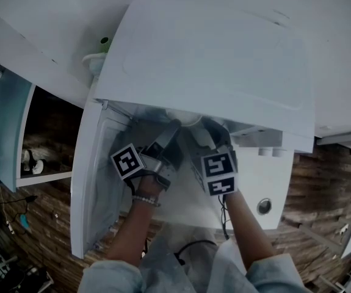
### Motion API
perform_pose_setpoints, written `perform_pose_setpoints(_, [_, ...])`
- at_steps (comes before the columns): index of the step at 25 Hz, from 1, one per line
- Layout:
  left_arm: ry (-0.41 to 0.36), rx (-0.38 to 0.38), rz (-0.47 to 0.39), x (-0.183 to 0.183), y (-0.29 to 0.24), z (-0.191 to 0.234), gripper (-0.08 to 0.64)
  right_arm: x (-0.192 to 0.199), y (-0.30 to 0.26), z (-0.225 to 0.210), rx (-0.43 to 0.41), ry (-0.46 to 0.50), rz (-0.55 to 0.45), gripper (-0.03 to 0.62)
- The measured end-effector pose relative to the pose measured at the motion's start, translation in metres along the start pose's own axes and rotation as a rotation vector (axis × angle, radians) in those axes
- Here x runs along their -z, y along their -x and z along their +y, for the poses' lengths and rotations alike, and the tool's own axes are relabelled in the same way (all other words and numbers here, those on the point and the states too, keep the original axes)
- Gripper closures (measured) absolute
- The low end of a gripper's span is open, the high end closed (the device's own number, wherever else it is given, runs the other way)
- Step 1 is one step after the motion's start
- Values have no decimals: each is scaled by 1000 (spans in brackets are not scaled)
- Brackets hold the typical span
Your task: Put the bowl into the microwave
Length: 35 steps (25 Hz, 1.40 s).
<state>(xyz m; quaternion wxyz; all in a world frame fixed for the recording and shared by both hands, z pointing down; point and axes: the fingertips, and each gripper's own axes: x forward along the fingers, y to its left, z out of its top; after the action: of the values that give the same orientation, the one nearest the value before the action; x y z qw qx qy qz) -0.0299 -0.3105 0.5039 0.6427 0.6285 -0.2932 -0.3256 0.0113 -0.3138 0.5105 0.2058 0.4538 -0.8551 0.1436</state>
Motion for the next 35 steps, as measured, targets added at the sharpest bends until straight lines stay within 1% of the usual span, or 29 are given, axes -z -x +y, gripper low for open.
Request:
perform_pose_setpoints(10, [11,0,-1,2,9,1,310,-6,-15,-10,26,-35,-1,368])
perform_pose_setpoints(17, [-8,-12,0,6,15,1,310,-14,-27,-20,47,-48,-1,368])
perform_pose_setpoints(20, [-10,-14,5,10,16,0,310,-15,-28,-21,38,-52,-5,368])
perform_pose_setpoints(24, [-31,-13,7,14,18,-3,318,-13,-22,-18,13,-70,-16,367])
perform_pose_setpoints(27, [-67,-19,11,17,20,-8,321,-12,-11,-14,-8,-60,-25,368])
perform_pose_setpoints(28, [-87,-28,13,19,21,-9,344,-12,-7,-12,-14,-54,-27,369])
perform_pose_setpoints(29, [-107,-39,15,20,22,-10,356,-12,-2,-11,-15,-49,-30,406])
perform_pose_setpoints(30, [-125,-48,19,22,24,-12,368,-12,4,-10,-13,-45,-34,426])
perform_pose_setpoints(31, [-142,-55,22,25,25,-14,382,-12,10,-9,-11,-45,-39,430])
perform_pose_setpoints(32, [-156,-58,25,27,26,-17,385,-13,16,-8,-10,-46,-47,461])
perform_pose_setpoints(35, [-213,-64,20,31,31,-28,431,-17,37,-5,-5,-46,-82,473])
